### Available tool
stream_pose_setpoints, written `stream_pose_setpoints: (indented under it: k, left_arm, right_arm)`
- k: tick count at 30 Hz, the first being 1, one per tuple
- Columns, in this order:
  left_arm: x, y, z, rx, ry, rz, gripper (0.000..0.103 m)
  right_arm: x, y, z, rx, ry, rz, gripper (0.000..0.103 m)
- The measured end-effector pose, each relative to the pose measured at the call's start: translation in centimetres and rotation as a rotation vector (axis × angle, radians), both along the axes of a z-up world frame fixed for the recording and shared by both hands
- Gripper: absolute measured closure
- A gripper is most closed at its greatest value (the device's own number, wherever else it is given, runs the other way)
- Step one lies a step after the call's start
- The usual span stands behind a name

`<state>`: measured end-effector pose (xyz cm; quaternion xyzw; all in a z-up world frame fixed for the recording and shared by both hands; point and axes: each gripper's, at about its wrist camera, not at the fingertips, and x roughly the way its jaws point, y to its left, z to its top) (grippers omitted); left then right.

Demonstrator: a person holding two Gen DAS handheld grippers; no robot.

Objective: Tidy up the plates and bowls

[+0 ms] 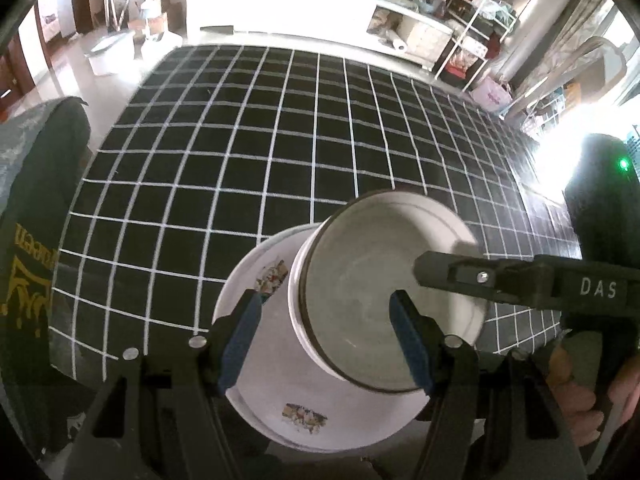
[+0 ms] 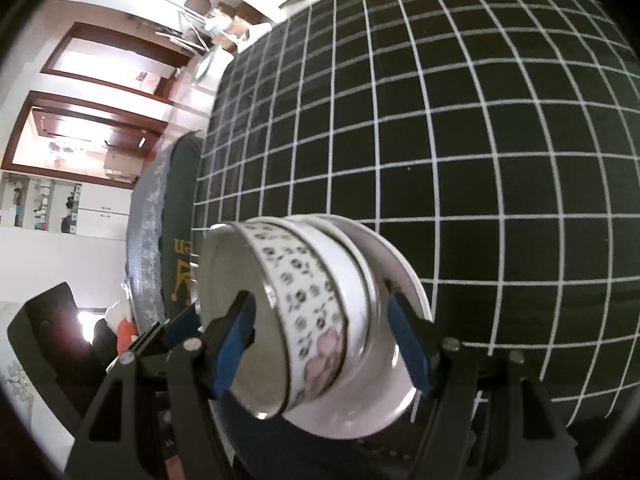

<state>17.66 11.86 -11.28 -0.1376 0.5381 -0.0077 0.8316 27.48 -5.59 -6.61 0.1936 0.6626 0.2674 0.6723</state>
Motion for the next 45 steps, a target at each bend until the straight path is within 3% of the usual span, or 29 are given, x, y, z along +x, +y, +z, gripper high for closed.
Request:
stream_pose_setpoints:
  k: [6,13,19,24,27,28,31,37,40,45]
  left_arm:
    - [-2.9,-1.2,4.3,0.072,-0.154,0.031,0.039]
    - [-8.6,-5.0,9.0,0.213,-0.385,0.037,0.039]
    - [-11.5,-6.9,9.3,0.24,-0.424,-0.01,0.039]
    - [-13.5,-7.9,10.1,0.264,-0.479,-0.011,0.039]
    - [-14.9,-8.4,10.7,0.286,-0.522,-0.009,0.035]
    - [-15.2,-8.4,10.8,0.289,-0.529,-0.005,0.03]
    - [-16.5,-8.4,11.0,0.274,-0.569,0.0,0.027]
    - [-17.4,-9.6,11.3,0.296,-0.594,-0.05,0.012]
    - [-18.1,-9.9,11.4,0.295,-0.605,-0.051,0.0]
    - [-18.3,-10.5,11.2,0.318,-0.603,-0.039,0.0]
  right_arm:
    - [-2.2,-1.5,3.9,-0.023,-0.146,-0.016,0.031]
    - [-8.5,-3.5,11.2,-0.139,-0.582,-0.044,0.031]
    - [-13.5,-4.6,13.5,-0.294,-0.801,-0.067,0.029]
    - [-15.9,-5.3,13.6,-0.426,-0.851,-0.034,0.028]
    - [-17.1,-6.7,14.2,-0.415,-0.868,-0.058,0.025]
    - [-17.3,-7.0,14.3,-0.404,-0.875,-0.067,0.021]
    - [-17.8,-7.8,14.9,-0.38,-0.893,-0.09,0.011]
    - [-19.6,-8.5,14.9,-0.407,-0.945,-0.091,0.0]
    - [-20.1,-8.9,14.4,-0.392,-0.919,-0.099,0.0]
    - [-20.9,-9.0,14.1,-0.366,-0.904,-0.086,0.0]
